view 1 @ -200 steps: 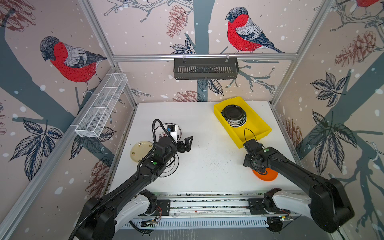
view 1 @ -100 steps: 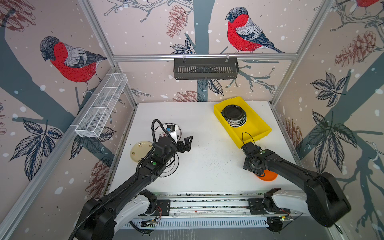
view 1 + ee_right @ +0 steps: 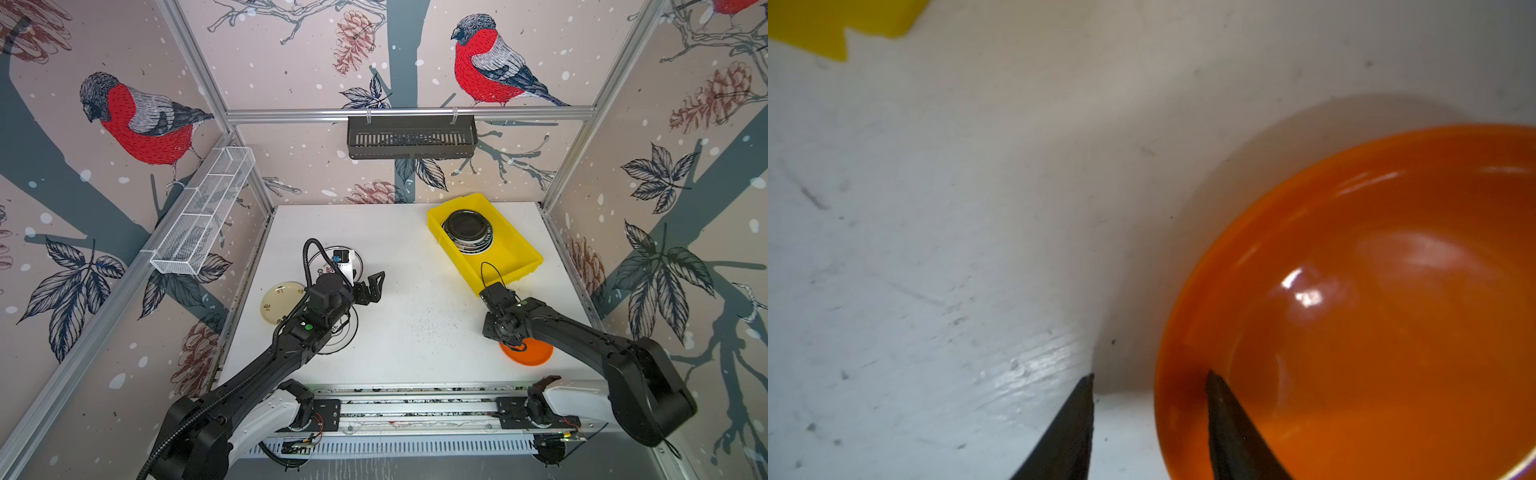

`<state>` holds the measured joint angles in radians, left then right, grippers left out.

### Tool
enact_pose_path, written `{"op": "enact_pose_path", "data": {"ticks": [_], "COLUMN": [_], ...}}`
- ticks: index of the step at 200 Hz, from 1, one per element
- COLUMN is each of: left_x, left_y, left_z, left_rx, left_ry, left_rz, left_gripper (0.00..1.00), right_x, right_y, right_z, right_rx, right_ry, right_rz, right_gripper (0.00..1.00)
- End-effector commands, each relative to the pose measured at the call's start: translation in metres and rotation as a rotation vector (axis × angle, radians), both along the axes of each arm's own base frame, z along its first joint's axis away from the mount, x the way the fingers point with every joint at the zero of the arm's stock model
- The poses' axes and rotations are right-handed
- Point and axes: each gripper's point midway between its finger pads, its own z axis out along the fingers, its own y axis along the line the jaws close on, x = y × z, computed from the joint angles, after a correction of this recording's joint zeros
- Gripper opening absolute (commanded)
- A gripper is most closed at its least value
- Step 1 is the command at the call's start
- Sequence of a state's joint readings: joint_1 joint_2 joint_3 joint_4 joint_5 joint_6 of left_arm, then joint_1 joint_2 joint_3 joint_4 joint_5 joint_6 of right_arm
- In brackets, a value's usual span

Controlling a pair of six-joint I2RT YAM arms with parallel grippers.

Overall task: Place the plates into the plastic bin on the countertop
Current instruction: 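Move the right gripper down to the orange plate nearer the robot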

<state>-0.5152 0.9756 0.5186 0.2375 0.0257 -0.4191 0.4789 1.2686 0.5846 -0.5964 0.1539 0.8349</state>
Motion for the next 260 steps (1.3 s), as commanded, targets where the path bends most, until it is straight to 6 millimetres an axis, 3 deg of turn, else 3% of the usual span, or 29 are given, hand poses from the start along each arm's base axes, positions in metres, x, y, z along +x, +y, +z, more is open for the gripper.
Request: {"op": "enact_pose_path", "data": {"ticks": [1,50,86,96,127,165,204,235,260], "left_x": [0.001,0.0,0.0,0.0,-0.001,-0.001,-0.001,-0.001,-0.002], "left_y": [0.0,0.001,0.001,0.001,0.001,0.0,0.0,0.001,0.001], "left_z": [0.005,0.006,0.005,0.006,0.007,0.006,0.005,0.005,0.007], "left_rx": [-0.004,-0.002,-0.001,-0.003,-0.004,-0.005,-0.005,-0.005,-0.006], "left_ry": [-0.019,-0.02,-0.018,-0.02,-0.023,-0.019,-0.019,-0.019,-0.024], "left_rz": [0.0,0.005,0.006,0.005,0.005,0.002,0.0,0.002,0.002], "left_gripper": [0.98,0.98,0.98,0.98,0.98,0.98,0.98,0.98,0.98], "right_x": [0.007,0.016,0.026,0.025,0.016,0.012,0.002,0.001,0.005], "right_y": [0.019,0.043,0.061,0.052,-0.008,-0.01,0.016,0.027,0.045], "right_z": [0.007,0.016,0.041,0.041,0.041,0.037,0.012,0.004,0.004], "right_rx": [0.08,0.182,0.271,0.226,-0.083,-0.055,0.115,0.176,0.277], "right_ry": [-0.024,-0.055,-0.127,-0.123,-0.081,-0.095,-0.041,-0.026,-0.043], "right_rz": [0.042,0.091,0.127,0.107,-0.018,-0.039,0.02,0.047,0.084], "right_gripper": [0.45,0.45,0.46,0.46,0.53,0.56,0.75,0.82,0.83]}}
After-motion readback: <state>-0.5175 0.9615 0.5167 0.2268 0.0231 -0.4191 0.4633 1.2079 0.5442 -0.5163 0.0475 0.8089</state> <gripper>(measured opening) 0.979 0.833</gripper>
